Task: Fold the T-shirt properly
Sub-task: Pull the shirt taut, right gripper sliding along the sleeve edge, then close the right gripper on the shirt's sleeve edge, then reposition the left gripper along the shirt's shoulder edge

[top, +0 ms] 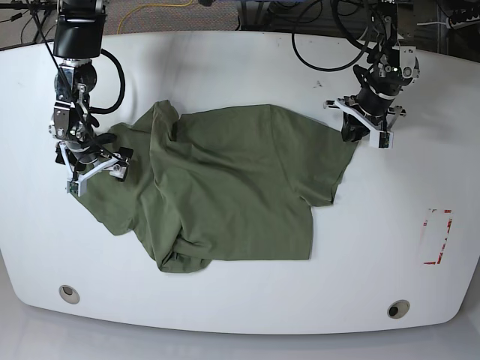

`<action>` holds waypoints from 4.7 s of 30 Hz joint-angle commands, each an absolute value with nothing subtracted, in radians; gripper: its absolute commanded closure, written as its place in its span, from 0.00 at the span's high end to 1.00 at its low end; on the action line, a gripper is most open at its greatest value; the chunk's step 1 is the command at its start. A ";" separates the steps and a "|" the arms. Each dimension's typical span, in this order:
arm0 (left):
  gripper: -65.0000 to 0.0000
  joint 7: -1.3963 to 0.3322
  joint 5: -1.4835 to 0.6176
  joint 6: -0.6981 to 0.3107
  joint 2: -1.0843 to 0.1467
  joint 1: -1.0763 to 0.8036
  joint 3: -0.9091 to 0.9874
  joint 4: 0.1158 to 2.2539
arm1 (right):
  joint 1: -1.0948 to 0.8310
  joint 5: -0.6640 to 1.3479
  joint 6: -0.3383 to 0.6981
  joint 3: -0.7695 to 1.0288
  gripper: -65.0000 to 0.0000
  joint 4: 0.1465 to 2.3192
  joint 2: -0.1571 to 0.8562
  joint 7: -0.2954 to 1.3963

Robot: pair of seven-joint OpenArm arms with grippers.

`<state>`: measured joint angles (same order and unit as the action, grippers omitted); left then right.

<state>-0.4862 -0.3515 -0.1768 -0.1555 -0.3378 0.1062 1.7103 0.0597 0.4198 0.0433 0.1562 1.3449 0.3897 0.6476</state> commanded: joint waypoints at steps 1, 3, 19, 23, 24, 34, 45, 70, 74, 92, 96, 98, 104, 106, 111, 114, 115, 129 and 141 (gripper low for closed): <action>0.11 -0.477 -0.361 -0.186 -0.159 -0.336 0.115 1.730 | 0.099 0.422 0.052 0.162 1.00 1.340 0.416 0.622; 0.11 -0.482 -0.361 -0.185 -0.158 -0.337 0.124 1.730 | 0.112 0.419 0.057 0.160 1.00 1.325 0.422 0.623; 0.09 -0.494 -0.359 -0.183 -0.187 -0.324 0.114 1.735 | 0.175 0.346 0.210 0.168 1.00 1.173 0.447 0.582; 0.09 -0.493 -0.355 -0.183 -0.182 -0.321 0.108 1.735 | 0.170 0.354 0.253 0.172 1.00 1.145 0.449 0.576; 0.09 -0.493 -0.354 -0.183 -0.181 -0.320 0.107 1.734 | 0.167 0.356 0.263 0.174 1.00 1.138 0.450 0.574; 0.09 -0.495 -0.332 -0.181 -0.168 -0.269 0.089 1.680 | 0.135 0.373 0.304 0.185 1.00 1.082 0.454 0.566; 0.16 -0.506 -0.331 -0.179 -0.170 -0.188 0.107 1.596 | 0.128 0.374 0.317 0.167 1.00 1.027 0.453 0.559; 0.09 -0.523 -0.333 -0.193 -0.166 -0.179 0.124 1.647 | 0.117 0.374 0.320 0.170 0.20 1.129 0.453 0.549; 0.09 -0.524 -0.333 -0.193 -0.158 -0.186 0.120 1.646 | 0.122 0.373 0.319 0.174 0.09 1.109 0.459 0.538; 0.51 -0.544 -0.338 -0.191 -0.162 -0.197 0.151 1.653 | 0.124 0.368 0.319 0.176 0.08 1.077 0.458 0.518; 0.64 -0.584 -0.344 -0.191 -0.162 -0.179 0.151 1.658 | 0.123 0.370 0.319 0.178 0.07 1.084 0.457 0.517; 0.67 -0.599 -0.346 -0.191 -0.161 -0.170 0.152 1.660 | 0.121 0.370 0.319 0.177 0.08 1.085 0.456 0.515; 0.72 -0.638 -0.349 -0.189 -0.158 -0.144 0.168 1.668 | 0.120 0.371 0.317 0.177 0.08 1.086 0.454 0.508; 0.74 -0.648 -0.352 -0.187 -0.158 -0.138 0.180 1.669 | 0.122 0.372 0.316 0.179 0.08 1.085 0.455 0.505; 0.77 -0.672 -0.393 -0.186 -0.156 -0.126 0.214 1.657 | 0.123 0.372 0.315 0.180 0.08 1.087 0.455 0.506; 0.83 -0.690 -0.490 -0.193 -0.162 -0.130 0.281 1.643 | 0.122 0.374 0.315 0.181 0.08 1.093 0.457 0.511; 0.86 -0.701 -0.560 -0.200 -0.167 -0.134 0.330 1.636 | 0.123 0.375 0.315 0.182 0.07 1.097 0.459 0.515; 0.78 -0.655 -0.632 -0.444 -0.186 -0.206 0.311 1.557 | 0.120 0.379 0.312 0.180 0.07 1.097 0.460 0.502; 0.00 -0.649 -0.572 -0.349 -0.182 -0.202 0.232 1.555 | 0.125 0.380 0.316 0.183 0.07 1.112 0.462 0.506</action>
<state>-0.6613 -0.5610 -0.3588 -0.1856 -0.2123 0.2390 1.5341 0.1173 0.3904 0.3157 0.1799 1.1030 0.4465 0.4725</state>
